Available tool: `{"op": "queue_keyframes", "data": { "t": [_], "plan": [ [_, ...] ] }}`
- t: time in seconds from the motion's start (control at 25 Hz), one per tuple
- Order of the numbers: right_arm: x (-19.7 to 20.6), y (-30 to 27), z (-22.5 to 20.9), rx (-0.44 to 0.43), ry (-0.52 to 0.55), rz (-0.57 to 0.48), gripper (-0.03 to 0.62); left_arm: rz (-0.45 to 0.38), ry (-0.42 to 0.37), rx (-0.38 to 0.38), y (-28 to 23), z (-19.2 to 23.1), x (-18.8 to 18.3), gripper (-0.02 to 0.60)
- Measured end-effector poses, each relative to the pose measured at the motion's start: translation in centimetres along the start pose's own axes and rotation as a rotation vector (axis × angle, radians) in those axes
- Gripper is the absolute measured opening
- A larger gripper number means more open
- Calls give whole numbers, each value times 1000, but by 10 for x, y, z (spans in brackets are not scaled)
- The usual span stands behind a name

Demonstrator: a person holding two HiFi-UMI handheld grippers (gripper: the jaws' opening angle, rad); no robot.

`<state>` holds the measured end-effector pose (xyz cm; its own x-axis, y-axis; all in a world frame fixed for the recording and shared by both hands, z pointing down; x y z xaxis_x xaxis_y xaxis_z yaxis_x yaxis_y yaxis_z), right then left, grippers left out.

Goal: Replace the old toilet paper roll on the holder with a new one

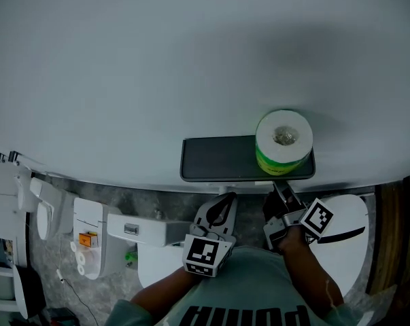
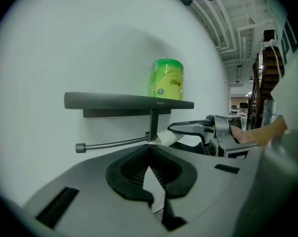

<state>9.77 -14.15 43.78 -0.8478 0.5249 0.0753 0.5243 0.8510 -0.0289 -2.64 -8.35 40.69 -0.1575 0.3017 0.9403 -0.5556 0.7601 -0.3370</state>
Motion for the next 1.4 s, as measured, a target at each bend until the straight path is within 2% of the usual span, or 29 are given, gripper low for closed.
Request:
{"op": "queue_keyframes", "data": {
  "t": [0.48, 1.12, 1.4],
  "plan": [
    [-26, 15, 4, 10, -2, -64, 192, -5, -15, 13, -14, -13, -7, 3],
    [-83, 60, -5, 41, 25, -161, 192, -20, -10, 64, -44, -56, -14, 3],
    [-95, 75, -6, 48, 29, -203, 190, -17, -9, 92, -53, -67, -13, 3]
  ]
}}
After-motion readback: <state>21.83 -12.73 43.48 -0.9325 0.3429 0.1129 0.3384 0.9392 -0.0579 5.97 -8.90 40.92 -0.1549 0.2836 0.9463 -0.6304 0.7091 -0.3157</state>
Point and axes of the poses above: the fingertips, and each gripper's own axes: y backward along the fingers, z to its left, x out of its underside, the point moved 2 cm from there along y, backward along the fingers, and after that the axes turned 6 degrees about x, right-handed, at the moved point
